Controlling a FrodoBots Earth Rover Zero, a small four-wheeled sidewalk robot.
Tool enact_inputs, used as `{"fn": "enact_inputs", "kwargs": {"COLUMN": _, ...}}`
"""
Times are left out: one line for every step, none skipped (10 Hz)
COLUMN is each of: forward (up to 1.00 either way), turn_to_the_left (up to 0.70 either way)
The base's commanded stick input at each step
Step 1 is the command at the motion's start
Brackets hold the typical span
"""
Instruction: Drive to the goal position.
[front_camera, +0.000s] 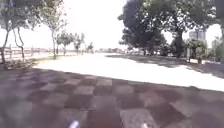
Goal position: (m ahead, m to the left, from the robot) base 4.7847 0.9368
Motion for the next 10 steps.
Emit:
{"fn": "enact_inputs", "kwargs": {"forward": 1.0, "turn_to_the_left": 0.0}}
{"fn": "enact_inputs", "kwargs": {"forward": 1.0, "turn_to_the_left": 0.0}}
{"fn": "enact_inputs", "kwargs": {"forward": 1.0, "turn_to_the_left": 0.0}}
{"fn": "enact_inputs", "kwargs": {"forward": 1.0, "turn_to_the_left": 0.0}}
{"fn": "enact_inputs", "kwargs": {"forward": 1.0, "turn_to_the_left": 0.0}}
{"fn": "enact_inputs", "kwargs": {"forward": 1.0, "turn_to_the_left": 0.0}}
{"fn": "enact_inputs", "kwargs": {"forward": 1.0, "turn_to_the_left": 0.0}}
{"fn": "enact_inputs", "kwargs": {"forward": 1.0, "turn_to_the_left": 0.0}}
{"fn": "enact_inputs", "kwargs": {"forward": 1.0, "turn_to_the_left": 0.0}}
{"fn": "enact_inputs", "kwargs": {"forward": 1.0, "turn_to_the_left": 0.0}}
